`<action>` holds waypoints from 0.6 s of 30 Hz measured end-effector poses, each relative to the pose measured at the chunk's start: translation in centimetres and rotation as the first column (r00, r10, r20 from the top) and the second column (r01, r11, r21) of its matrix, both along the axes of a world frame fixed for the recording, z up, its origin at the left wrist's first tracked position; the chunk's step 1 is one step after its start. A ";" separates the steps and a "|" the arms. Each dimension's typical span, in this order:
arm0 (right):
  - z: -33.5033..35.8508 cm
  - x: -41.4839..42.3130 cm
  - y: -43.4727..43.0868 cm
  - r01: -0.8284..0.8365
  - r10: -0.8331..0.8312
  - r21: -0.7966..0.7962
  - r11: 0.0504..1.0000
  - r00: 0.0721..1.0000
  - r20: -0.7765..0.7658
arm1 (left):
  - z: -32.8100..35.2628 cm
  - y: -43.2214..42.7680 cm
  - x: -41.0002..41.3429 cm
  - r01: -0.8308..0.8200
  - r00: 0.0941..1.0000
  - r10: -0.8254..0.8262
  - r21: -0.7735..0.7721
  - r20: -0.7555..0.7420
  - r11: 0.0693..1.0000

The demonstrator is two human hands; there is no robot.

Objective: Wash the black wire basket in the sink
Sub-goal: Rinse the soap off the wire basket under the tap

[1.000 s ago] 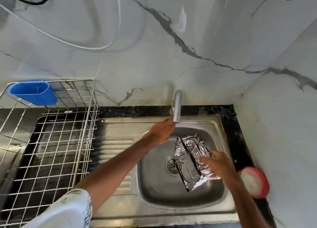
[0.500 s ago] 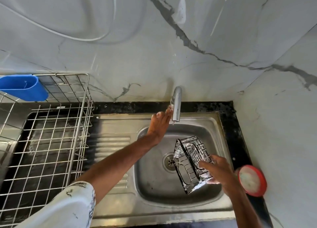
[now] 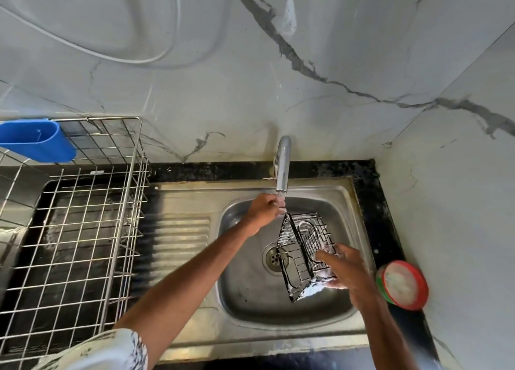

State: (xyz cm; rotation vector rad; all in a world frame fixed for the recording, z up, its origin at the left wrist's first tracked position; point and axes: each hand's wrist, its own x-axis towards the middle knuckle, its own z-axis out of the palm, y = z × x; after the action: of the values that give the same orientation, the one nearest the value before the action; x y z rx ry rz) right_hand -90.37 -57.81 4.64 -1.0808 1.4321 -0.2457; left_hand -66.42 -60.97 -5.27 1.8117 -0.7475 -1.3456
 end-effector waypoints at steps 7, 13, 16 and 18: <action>-0.2 1.6 -0.7 -0.005 0.005 -0.012 1.000 1.000 -0.007 | 0.5 -1.2 -0.4 -0.098 0.980 0.110 0.081 -0.164 0.992; 0.1 3.3 -1.6 0.008 -0.008 0.001 1.000 0.997 0.072 | 1.2 -2.7 0.1 -0.182 0.968 0.196 0.095 -0.160 0.979; -0.1 3.6 -1.6 0.041 -0.041 0.002 0.999 0.997 0.068 | 1.9 -3.5 0.2 -0.213 0.950 0.227 0.086 -0.214 0.973; -0.4 3.4 -1.6 0.055 -0.055 0.004 0.998 0.997 0.057 | 2.6 -4.1 0.1 -0.250 0.921 0.259 0.068 -0.290 0.966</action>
State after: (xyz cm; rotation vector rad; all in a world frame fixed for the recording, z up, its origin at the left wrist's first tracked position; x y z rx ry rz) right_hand -86.97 -59.45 4.21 -1.0255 1.4118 -0.3117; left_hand -66.31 -65.09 -2.70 1.6138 -0.3200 -1.4153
